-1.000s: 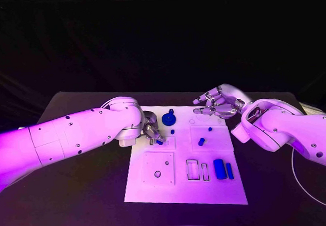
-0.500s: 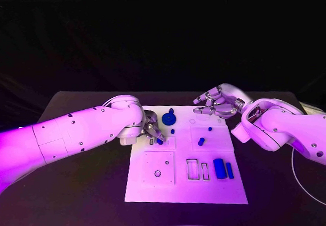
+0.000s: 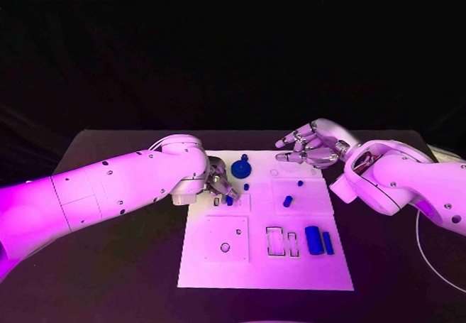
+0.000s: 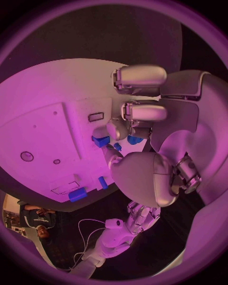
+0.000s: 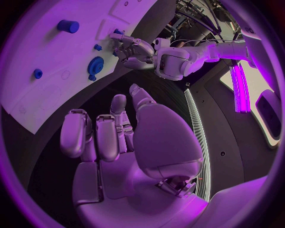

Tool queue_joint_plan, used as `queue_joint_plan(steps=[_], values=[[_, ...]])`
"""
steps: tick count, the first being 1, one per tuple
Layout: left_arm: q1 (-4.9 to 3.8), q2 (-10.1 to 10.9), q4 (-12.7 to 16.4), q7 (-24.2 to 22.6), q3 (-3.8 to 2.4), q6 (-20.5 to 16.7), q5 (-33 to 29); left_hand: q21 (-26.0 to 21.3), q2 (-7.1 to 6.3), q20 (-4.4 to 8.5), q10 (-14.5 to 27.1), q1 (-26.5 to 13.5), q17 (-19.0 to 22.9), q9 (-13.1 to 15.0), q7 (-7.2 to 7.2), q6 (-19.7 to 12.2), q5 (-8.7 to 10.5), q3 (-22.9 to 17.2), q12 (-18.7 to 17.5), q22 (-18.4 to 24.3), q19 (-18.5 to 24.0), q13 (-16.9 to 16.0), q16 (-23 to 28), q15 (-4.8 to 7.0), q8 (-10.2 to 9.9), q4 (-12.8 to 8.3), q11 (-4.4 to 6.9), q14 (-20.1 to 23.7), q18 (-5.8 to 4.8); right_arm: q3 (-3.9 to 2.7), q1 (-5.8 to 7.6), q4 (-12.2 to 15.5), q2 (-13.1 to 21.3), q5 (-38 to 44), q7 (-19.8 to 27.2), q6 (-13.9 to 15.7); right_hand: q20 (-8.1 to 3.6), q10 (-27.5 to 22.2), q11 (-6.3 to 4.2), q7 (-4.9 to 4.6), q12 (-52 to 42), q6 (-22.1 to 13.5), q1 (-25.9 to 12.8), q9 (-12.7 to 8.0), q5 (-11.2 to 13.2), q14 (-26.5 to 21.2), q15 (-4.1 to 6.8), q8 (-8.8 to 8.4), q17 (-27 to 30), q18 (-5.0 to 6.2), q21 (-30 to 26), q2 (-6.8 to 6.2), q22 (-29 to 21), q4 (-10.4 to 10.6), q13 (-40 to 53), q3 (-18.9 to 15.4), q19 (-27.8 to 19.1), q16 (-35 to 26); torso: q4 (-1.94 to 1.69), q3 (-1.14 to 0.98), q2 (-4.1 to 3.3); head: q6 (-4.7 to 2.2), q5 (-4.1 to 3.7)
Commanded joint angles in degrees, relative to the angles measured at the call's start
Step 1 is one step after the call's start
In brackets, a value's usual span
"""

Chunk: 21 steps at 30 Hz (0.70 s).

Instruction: Assemble the parts on the task board

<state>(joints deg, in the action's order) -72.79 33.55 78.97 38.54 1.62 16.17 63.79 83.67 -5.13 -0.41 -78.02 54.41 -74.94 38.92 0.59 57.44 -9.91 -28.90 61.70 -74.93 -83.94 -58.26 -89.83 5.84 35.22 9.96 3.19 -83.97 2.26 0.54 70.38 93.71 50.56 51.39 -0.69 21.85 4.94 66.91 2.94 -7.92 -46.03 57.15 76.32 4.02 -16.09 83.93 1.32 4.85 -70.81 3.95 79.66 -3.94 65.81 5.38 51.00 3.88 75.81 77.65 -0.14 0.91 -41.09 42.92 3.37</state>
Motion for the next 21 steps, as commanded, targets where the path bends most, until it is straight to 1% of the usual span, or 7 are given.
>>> queue_joint_plan(steps=[1, 6, 8, 12, 13, 17, 21], values=[[0.59, -0.34, 0.04, -0.1, 0.48, 2.37, -0.47, 0.37, 0.11, 0.36, -0.51, -0.47, -15.06, -0.1, 0.09, 0.29, 0.17, 0.62, 0.34, -8.37, -3.62, -0.12, -0.17, 0.43, -0.31, 0.01, -0.06, -6.03, -0.49, 0.0, -0.04, 0.04, -0.06, -0.05, 0.47, -0.67, -0.02, 0.33, -0.04, 0.0, -0.01, 0.49, -0.82, 0.04, -0.28, 2.29, 0.04, 0.26, 0.1, 1.18, -0.28, 0.02, -0.19, 0.18, -0.09, -0.42, -0.4, -0.31, -0.06, 0.01, 0.03, 0.05, -0.05], [0.6, -0.34, 0.02, -0.11, 0.49, 2.71, -0.47, 0.5, 0.14, 0.38, -0.61, -0.47, -15.06, -0.28, 0.04, 0.5, 0.15, 1.69, 0.36, -8.54, -3.68, -0.16, -0.17, 0.47, -0.44, 0.13, -0.02, -6.03, -0.53, 0.0, -0.04, 0.03, -0.05, -0.14, 0.53, -0.67, -0.02, 0.3, -0.04, 0.0, 0.02, 0.49, -0.88, 0.03, -0.29, 2.3, 0.04, 0.26, 0.08, 1.19, -0.31, 0.03, -0.23, 0.23, -0.13, -0.47, -0.42, -0.3, -0.01, 0.02, 0.02, 0.09, -0.01], [0.6, -0.29, 0.03, -0.11, 0.49, 2.82, -0.47, 0.63, -0.06, 0.4, -0.71, -0.8, -15.06, -0.48, 0.02, 0.78, 0.2, 3.23, 0.36, -8.73, -3.74, -0.19, -0.17, 0.48, -0.56, 0.5, 0.0, -6.03, -0.58, 0.0, -0.04, 0.02, -0.03, -0.2, 0.58, -0.65, -0.02, 0.28, -0.03, 0.01, 0.03, 0.48, -1.02, 0.03, -0.29, 2.31, 0.04, 0.26, 0.05, 1.19, -0.31, 0.03, -0.22, 0.34, -0.17, -0.59, -0.41, -0.29, -0.01, 0.01, 0.02, 0.13, -0.02], [0.61, -0.1, 0.13, -0.14, 0.46, 2.8, -0.47, 0.76, -0.97, 0.44, -0.86, -2.12, -15.06, -0.8, -0.05, 1.17, 0.38, 7.09, 0.34, -8.93, -3.81, -0.24, -0.17, 0.51, -0.79, 1.8, 0.06, -6.03, -0.62, 0.0, -0.04, 0.03, 0.0, -0.33, 0.74, -0.57, -0.02, 0.3, -0.02, 0.03, -0.13, 0.48, -1.52, 0.02, 0.06, 2.32, 0.03, 0.27, 0.07, 1.18, -0.34, -0.02, -0.22, 0.73, -0.18, -1.1, -0.38, -0.34, -0.01, 0.02, 0.01, 0.14, -0.08], [0.61, -0.04, 0.17, -0.15, 0.44, 2.76, -0.47, 0.78, -0.98, 0.46, -0.89, -2.19, -15.06, -0.91, -0.15, 1.26, 0.49, 8.31, 0.29, -8.98, -3.82, -0.23, -0.17, 0.58, -0.87, 2.15, 0.05, -6.03, -0.63, 0.0, -0.04, 0.03, 0.01, -0.37, 0.77, -0.54, -0.02, 0.3, -0.02, 0.03, -0.17, 0.48, -1.65, 0.02, 0.19, 2.32, 0.03, 0.27, 0.08, 1.19, -0.36, -0.02, -0.25, 0.83, -0.19, -1.25, -0.39, -0.36, -0.01, 0.02, 0.0, 0.13, -0.08], [0.64, 0.32, 0.37, -0.21, 0.31, 2.37, -0.47, 0.8, -0.47, 0.58, -1.03, -1.71, -15.06, -1.26, -0.21, 1.53, 1.62, 12.34, 0.21, -9.1, -3.85, -0.27, -0.17, 0.65, -1.13, 3.32, 0.19, -6.03, -0.64, 0.0, -0.04, 0.0, 0.02, -0.48, 0.87, -0.47, -0.02, 0.28, -0.02, 0.04, -0.24, 0.45, -1.98, 0.01, 0.41, 2.33, 0.03, 0.27, 0.11, 1.2, -0.41, 0.0, -0.31, 1.13, -0.24, -1.66, -0.4, -0.4, -0.04, 0.03, 0.03, 0.17, -0.08], [0.67, 0.73, 0.61, -0.3, 0.2, 1.56, -0.47, 0.93, -0.08, 0.62, -1.15, -1.31, -15.06, -1.42, -0.25, 1.71, 2.26, 14.65, 0.23, -9.29, -3.91, -0.36, -0.17, 0.68, -1.2, 4.18, 0.24, -6.03, -0.68, 0.0, -0.04, -0.07, 0.02, -0.57, 0.92, -0.46, -0.02, 0.19, -0.02, 0.05, -0.18, 0.45, -2.2, 0.0, 0.51, 2.33, 0.03, 0.27, 0.12, 1.2, -0.44, 0.02, -0.34, 1.34, -0.38, -1.97, -0.4, -0.43, -0.04, 0.03, 0.02, 0.14, -0.12]])
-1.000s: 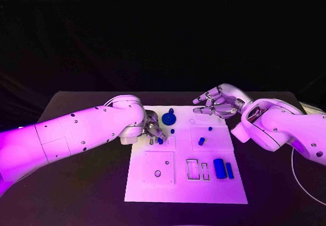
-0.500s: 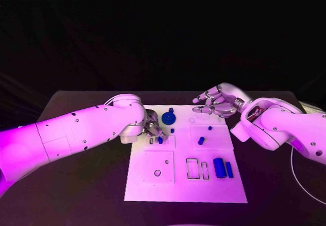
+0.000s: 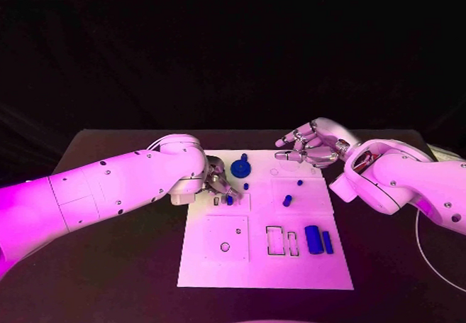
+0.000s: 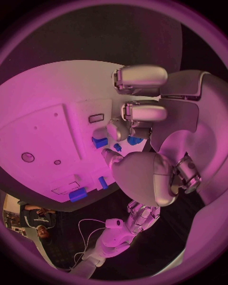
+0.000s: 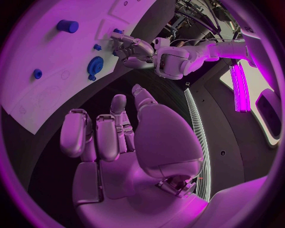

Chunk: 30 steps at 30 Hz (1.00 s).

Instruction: Assemble the parts on the task board

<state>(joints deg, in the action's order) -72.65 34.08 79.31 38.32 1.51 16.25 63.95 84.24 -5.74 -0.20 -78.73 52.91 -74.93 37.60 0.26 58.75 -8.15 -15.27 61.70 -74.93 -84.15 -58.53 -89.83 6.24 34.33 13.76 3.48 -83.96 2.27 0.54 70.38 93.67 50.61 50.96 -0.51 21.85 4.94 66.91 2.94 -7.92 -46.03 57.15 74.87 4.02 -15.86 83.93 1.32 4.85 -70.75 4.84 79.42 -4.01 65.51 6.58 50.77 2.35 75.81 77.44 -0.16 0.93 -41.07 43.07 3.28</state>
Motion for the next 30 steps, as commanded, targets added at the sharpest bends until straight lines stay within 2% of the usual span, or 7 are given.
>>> queue_joint_plan(steps=[1, 9, 16, 20, 23, 27, 30], values=[[0.54, 0.31, 0.34, -0.11, 0.29, 1.22, -0.63, 0.38, 0.64, 0.42, -0.48, 0.33, -15.07, -0.14, 0.06, 0.44, 0.78, 1.6, 0.25, -9.35, -3.72, -0.13, -0.17, 0.28, -0.31, 0.61, -0.04, -6.04, -0.7, 0.0, -0.04, -0.05, -0.03, -0.17, 0.75, -0.46, -0.02, 0.16, -0.02, 0.05, -0.14, 0.44, -0.79, 0.01, 0.28, 2.33, 0.03, 0.27, 0.07, 0.32, -0.21, 0.1, -0.05, 0.18, -0.19, -0.48, -0.41, -0.22, -0.01, 0.01, 0.0, -0.03, -0.03], [0.54, 1.44, 1.67, -0.45, -0.14, -1.99, -0.74, 0.39, 1.48, 0.46, -0.68, 1.31, -15.07, -0.33, -0.01, 0.67, 2.79, 5.02, 0.31, -9.47, -3.77, -0.29, -0.17, 0.34, -0.29, 2.09, 0.0, -6.04, -0.72, 0.0, -0.04, -0.34, -0.17, -0.34, 0.8, -0.49, -0.01, -0.2, 0.01, 0.07, 0.25, 0.42, -1.92, 0.01, 0.43, 2.31, 0.01, 0.29, 0.27, 0.38, -0.4, 0.28, -0.36, 1.21, -0.82, -1.75, -0.54, -0.42, -0.1, 0.03, 0.04, -0.15, 0.05], [0.36, 3.32, 4.2, -0.63, -2.43, -4.61, -2.3, -0.8, 1.59, 0.53, -0.2, 1.46, -15.07, -0.39, 0.09, 0.25, 3.13, 6.96, -0.62, -8.29, -3.33, 0.67, -0.17, 0.38, -0.33, 2.69, -0.04, -6.04, -0.38, 0.02, -0.04, -0.64, -0.37, -0.44, 0.82, -0.57, -0.01, -0.28, 0.01, 0.06, 0.3, 0.4, -2.09, 0.0, 0.44, 2.3, 0.01, 0.29, 0.34, 0.4, -0.46, 0.37, -0.47, 1.42, -0.94, -2.04, -0.59, -0.49, 0.04, -0.02, 0.03, -0.38, 0.11], [-0.88, 4.81, 4.13, -0.3, -3.42, -1.98, -2.63, -2.61, 1.93, 0.38, 1.78, 2.07, -15.07, -0.47, 0.61, -1.38, 3.19, 8.72, -3.46, -6.55, -2.65, 3.59, -0.17, 0.11, -0.69, 2.73, -0.45, -6.04, 0.08, 0.04, -0.04, -0.72, -0.42, -0.45, 0.73, -0.64, -0.01, -0.29, 0.01, 0.06, 0.32, 0.4, -2.11, 0.0, 0.43, 2.3, 0.01, 0.29, 0.35, 0.4, -0.46, 0.38, -0.47, 1.45, -0.97, -2.07, -0.59, -0.5, 0.16, -0.14, 0.07, -0.45, 0.19], [-2.29, 5.74, 2.94, -0.19, -3.76, -1.03, -2.75, -5.0, 2.65, -0.3, 5.08, 3.66, -15.07, -1.32, 1.79, -4.3, 5.18, 11.35, -7.86, -4.41, -1.76, 8.31, -0.17, -0.78, -2.13, 2.79, -1.54, -6.04, 0.63, 0.06, -0.04, -0.72, -0.33, -0.41, 0.6, -0.68, -0.01, -0.33, 0.0, 0.08, 0.26, 0.39, -2.1, 0.01, 0.03, 2.31, 0.01, 0.29, 0.34, 0.4, -0.48, 0.54, -0.48, 1.59, -0.99, -2.29, -0.58, -0.51, -0.07, -0.18, 0.04, -0.58, -0.03], [-3.53, 6.07, 1.12, -0.42, -3.96, -1.35, -3.45, -5.11, 2.59, -0.62, 5.56, 4.73, -15.07, -2.04, 2.23, -4.92, 5.13, 12.67, -8.28, -4.4, -1.79, 9.02, -0.17, -1.04, -2.84, 2.72, -1.87, -6.04, 0.64, 0.06, -0.04, -0.91, -0.5, -0.33, 0.55, -0.7, -0.01, -0.36, -0.01, 0.08, 0.25, 0.39, -2.03, 0.01, -0.2, 2.31, 0.02, 0.3, 0.33, 0.4, -0.5, 0.61, -0.49, 1.62, -1.02, -2.41, -0.58, -0.52, -0.35, -0.1, -0.01, -0.83, -0.09], [-4.02, 5.49, -0.41, -0.74, -4.01, -1.69, -3.93, -5.07, 2.32, -0.77, 5.62, 5.4, -15.07, -2.56, 2.41, -5.1, 5.14, 13.66, -8.16, -4.49, -1.85, 9.11, -0.17, -1.17, -3.25, 2.73, -2.01, -6.04, 0.62, 0.07, -0.05, -1.09, -0.74, -0.28, 0.56, -0.75, -0.01, -0.37, -0.02, 0.08, 0.25, 0.39, -1.96, 0.01, -0.27, 2.31, 0.02, 0.3, 0.36, 0.4, -0.51, 0.65, -0.51, 1.62, -1.04, -2.44, -0.59, -0.54, -0.23, -0.09, -0.06, -0.94, 0.04]])
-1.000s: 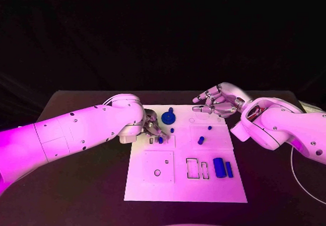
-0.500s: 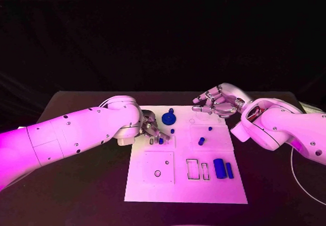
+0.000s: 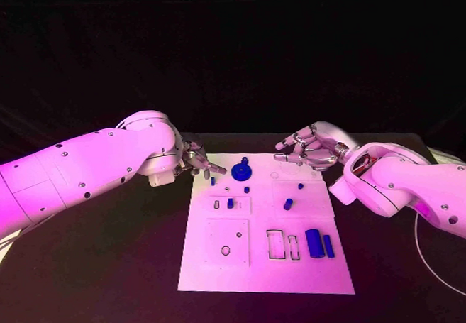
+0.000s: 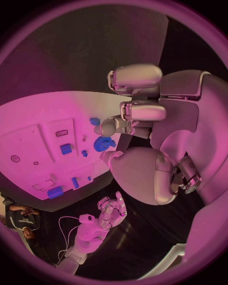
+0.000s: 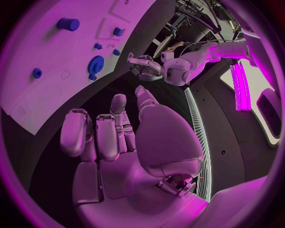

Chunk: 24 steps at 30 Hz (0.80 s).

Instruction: Assemble the parts on the task board

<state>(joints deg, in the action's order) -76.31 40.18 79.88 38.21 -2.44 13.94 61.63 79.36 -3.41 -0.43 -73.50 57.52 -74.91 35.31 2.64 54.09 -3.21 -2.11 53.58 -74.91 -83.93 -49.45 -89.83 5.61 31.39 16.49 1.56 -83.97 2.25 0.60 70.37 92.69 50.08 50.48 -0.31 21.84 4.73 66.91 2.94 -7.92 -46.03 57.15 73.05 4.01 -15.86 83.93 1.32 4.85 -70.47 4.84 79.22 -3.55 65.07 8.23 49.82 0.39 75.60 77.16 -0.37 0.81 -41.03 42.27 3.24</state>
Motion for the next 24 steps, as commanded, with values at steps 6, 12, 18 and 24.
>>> queue_joint_plan(steps=[6, 12, 18, 24], values=[[-1.03, -3.76, -6.42, -1.23, 0.06, 1.68, -1.28, -0.18, 0.5, -0.72, 0.9, 2.33, -15.09, -1.03, 0.18, -0.39, 0.14, 1.38, -0.63, -4.59, -2.13, 0.95, -0.17, -0.69, -0.7, -0.06, -0.24, -6.03, 0.62, 0.02, -0.05, -0.34, -0.57, 0.22, 0.39, -0.81, 0.19, -0.38, -0.03, 0.1, 0.19, 0.38, 0.1, 0.01, -0.4, 2.32, 0.04, 0.31, 0.04, 0.4, -0.31, 0.31, -0.06, -0.09, -0.08, -0.53, -0.36, -0.25, -0.04, -0.03, -0.08, -0.06, 0.21], [-1.16, -6.81, -11.42, -1.59, 0.92, 3.54, -0.32, -0.16, 0.7, -0.78, 1.0, 2.96, -15.09, -1.34, 0.23, -0.34, 0.12, 1.78, -0.63, -4.65, -2.16, 1.07, -0.17, -0.75, -0.84, -0.07, -0.29, -6.03, 0.61, 0.03, -0.06, -0.41, -0.71, 0.23, 0.39, -0.92, 0.18, -0.4, -0.04, 0.1, 0.16, 0.38, 0.28, 0.01, -0.48, 2.33, 0.04, 0.31, 0.03, 0.4, -0.32, 0.4, -0.06, -0.13, -0.1, -0.56, -0.35, -0.25, -0.02, 0.04, -0.09, 0.07, 0.21], [-1.07, -8.91, -14.66, -1.58, 1.98, 5.43, -0.1, -0.03, 0.99, -0.81, 0.95, 3.3, -15.09, -1.52, 0.24, -0.23, 0.11, 1.97, -0.45, -4.8, -2.22, 0.97, -0.17, -0.77, -0.88, -0.04, -0.31, -6.03, 0.58, 0.03, -0.07, -0.45, -0.8, 0.23, 0.38, -0.98, 0.18, -0.43, -0.05, 0.1, 0.18, 0.39, 0.42, 0.01, -0.55, 2.33, 0.05, 0.32, 0.05, 0.39, -0.32, 0.53, -0.04, -0.15, -0.15, -0.57, -0.33, -0.27, -0.05, -0.04, -0.06, 0.15, 0.2], [-0.73, -10.18, -16.76, -1.42, 2.53, 6.46, -0.05, -0.04, 1.34, -0.84, 0.94, 3.79, -15.09, -1.73, 0.22, -0.04, 0.08, 2.24, -0.35, -4.81, -2.23, 0.98, -0.17, -0.78, -0.89, -0.06, -0.3, -6.03, 0.58, 0.03, -0.1, -0.49, -0.86, 0.23, 0.38, -1.1, 0.17, -0.39, -0.05, 0.11, 0.07, 0.4, 0.57, 0.02, -0.61, 2.34, 0.06, 0.33, 0.02, 0.39, -0.31, 0.72, -0.02, -0.14, -0.08, -0.58, -0.31, -0.26, -0.04, 0.01, -0.04, 0.18, 0.35]])
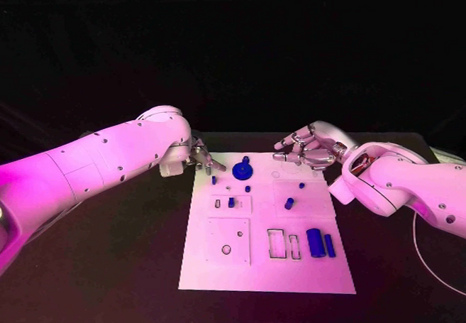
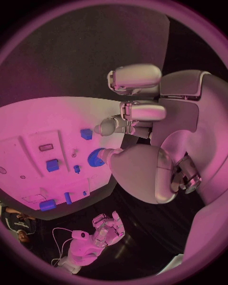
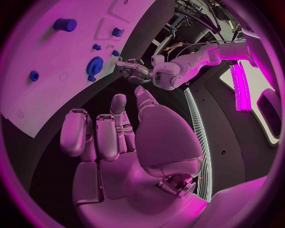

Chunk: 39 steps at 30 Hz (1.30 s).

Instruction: Assemble the parts on the task board

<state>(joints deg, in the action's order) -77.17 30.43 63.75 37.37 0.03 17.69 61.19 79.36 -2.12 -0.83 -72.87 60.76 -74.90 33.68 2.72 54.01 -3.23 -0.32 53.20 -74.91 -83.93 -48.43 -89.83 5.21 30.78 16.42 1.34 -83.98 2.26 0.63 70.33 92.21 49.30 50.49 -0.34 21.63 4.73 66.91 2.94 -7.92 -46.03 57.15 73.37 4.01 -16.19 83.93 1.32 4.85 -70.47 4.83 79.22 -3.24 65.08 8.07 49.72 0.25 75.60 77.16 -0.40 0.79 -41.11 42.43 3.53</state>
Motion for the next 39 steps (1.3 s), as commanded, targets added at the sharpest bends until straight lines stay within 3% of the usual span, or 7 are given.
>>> queue_joint_plan(steps=[1, 24, 32, 39], values=[[0.18, -0.57, -0.85, -0.55, 0.1, 2.89, 0.39, -0.02, 0.09, -0.44, 0.29, 0.62, -15.1, -0.13, 0.14, 0.07, 0.09, 0.49, 0.08, -4.84, -2.24, -0.08, -0.17, -0.37, -0.27, 0.0, -0.07, -6.02, 0.57, 0.0, -0.06, -0.01, -0.08, 0.23, 0.39, -0.93, 0.17, -0.4, -0.05, 0.11, 0.07, 0.4, 0.26, 0.02, -0.29, 2.34, 0.06, 0.33, 0.03, 0.39, -0.31, 0.42, -0.02, 0.03, 0.02, -0.44, -0.31, -0.26, -0.01, 0.01, 0.03, 0.05, 0.08], [0.58, -1.63, -1.51, -0.48, 0.32, 5.61, 0.21, 0.53, 1.92, -0.35, -0.15, 4.56, -15.1, -1.11, -0.16, 1.28, -0.11, 1.37, 1.02, -5.56, -2.5, -0.3, -0.17, -0.21, 0.13, -0.62, 0.18, -6.02, 0.42, 0.0, -0.11, -0.16, -0.3, 0.25, 0.38, -1.19, 0.15, -0.44, -0.07, 0.11, 0.05, 0.4, 0.72, 0.02, -0.42, 2.37, 0.08, 0.34, -0.07, 0.39, -0.33, 0.78, -0.04, -0.05, -0.06, -0.43, -0.3, -0.22, -0.05, -0.04, 0.11, 0.43, 0.27], [0.61, -1.74, -1.71, -0.37, 0.34, 5.45, 0.19, 0.5, 3.22, -0.27, -0.14, 6.98, -15.1, -1.45, -0.25, 1.44, -0.13, 0.83, 1.13, -5.64, -2.51, -0.07, -0.17, -0.12, 0.38, -1.32, 0.27, -6.02, 0.42, 0.0, -0.12, -0.13, -0.28, 0.25, 0.39, -1.19, 0.15, -0.44, -0.07, 0.11, 0.05, 0.4, 0.72, 0.02, -0.42, 2.37, 0.08, 0.34, -0.07, 0.39, -0.33, 0.78, -0.04, -0.05, -0.06, -0.43, -0.3, -0.22, -0.03, -0.05, 0.09, 0.48, 0.28], [0.61, -1.88, -1.91, -0.39, 0.34, 4.63, 0.18, 0.45, 5.33, -0.17, 0.01, 10.36, -15.1, -1.84, -0.43, 1.2, -0.15, -1.29, 1.06, -5.71, -2.52, 0.28, -0.17, 0.01, 0.45, -2.84, 0.44, -6.02, 0.42, 0.0, -0.12, -0.11, -0.27, 0.25, 0.41, -1.23, 0.15, -0.44, -0.07, 0.11, 0.05, 0.4, 0.72, 0.02, -0.42, 2.37, 0.08, 0.34, -0.07, 0.39, -0.33, 0.78, -0.04, -0.05, -0.06, -0.43, -0.3, -0.22, -0.03, -0.03, 0.1, 0.55, 0.27]])
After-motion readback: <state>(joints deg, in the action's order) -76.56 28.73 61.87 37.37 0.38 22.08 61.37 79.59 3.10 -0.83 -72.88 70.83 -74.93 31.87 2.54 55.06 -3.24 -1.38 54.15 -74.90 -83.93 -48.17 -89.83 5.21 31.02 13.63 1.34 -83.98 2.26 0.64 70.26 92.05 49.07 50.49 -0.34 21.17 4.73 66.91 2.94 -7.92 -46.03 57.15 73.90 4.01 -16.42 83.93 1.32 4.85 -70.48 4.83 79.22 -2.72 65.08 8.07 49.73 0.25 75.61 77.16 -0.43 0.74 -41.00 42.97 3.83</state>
